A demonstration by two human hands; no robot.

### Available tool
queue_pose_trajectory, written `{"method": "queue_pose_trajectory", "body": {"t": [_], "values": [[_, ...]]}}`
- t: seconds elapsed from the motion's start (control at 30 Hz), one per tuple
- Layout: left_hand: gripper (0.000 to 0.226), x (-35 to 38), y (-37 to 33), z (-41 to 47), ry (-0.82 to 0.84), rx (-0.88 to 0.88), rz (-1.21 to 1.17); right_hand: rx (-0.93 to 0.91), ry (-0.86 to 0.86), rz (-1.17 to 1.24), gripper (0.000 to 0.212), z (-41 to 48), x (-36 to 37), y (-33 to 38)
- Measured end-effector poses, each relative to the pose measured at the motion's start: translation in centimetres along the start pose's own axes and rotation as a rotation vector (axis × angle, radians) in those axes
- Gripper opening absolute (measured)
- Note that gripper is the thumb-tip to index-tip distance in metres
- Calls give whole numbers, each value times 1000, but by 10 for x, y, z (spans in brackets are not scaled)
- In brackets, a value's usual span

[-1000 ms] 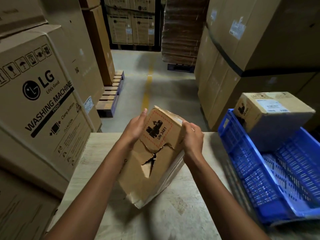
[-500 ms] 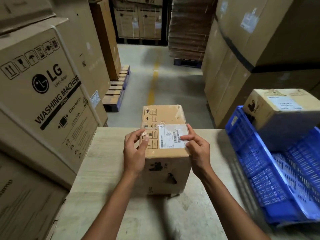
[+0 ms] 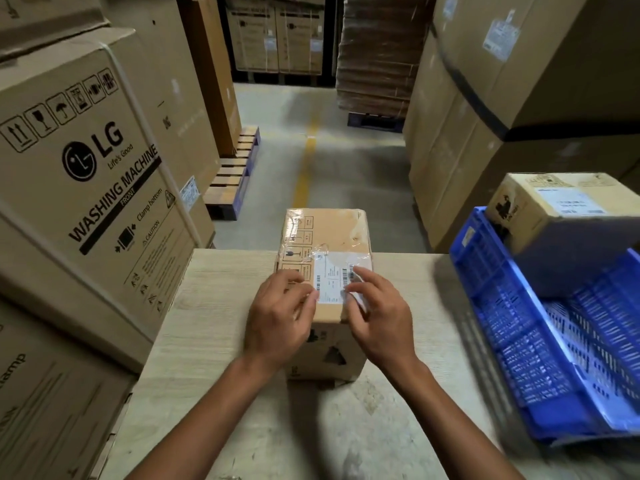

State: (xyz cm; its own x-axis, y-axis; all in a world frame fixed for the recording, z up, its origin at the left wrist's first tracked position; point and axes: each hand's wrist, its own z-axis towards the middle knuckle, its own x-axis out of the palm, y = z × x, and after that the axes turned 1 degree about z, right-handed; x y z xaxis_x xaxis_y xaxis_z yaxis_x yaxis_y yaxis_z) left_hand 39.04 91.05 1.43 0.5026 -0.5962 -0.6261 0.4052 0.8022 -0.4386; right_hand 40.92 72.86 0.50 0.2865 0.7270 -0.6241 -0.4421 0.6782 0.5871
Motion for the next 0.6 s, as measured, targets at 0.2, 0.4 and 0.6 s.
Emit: {"method": "queue_pose_trajectory", "body": {"t": [0.2,0.4,0.6], "values": [[22,14,-5,-8,81,32,76,-144,-50,-80,20,-8,5,-4],[15,19,-3,-14,0,56,153,-268,-53,-114,26,-18,18,-13],[17,10,-2,12,165,82,125,-256,133,-303,19,14,0,-3]]}}
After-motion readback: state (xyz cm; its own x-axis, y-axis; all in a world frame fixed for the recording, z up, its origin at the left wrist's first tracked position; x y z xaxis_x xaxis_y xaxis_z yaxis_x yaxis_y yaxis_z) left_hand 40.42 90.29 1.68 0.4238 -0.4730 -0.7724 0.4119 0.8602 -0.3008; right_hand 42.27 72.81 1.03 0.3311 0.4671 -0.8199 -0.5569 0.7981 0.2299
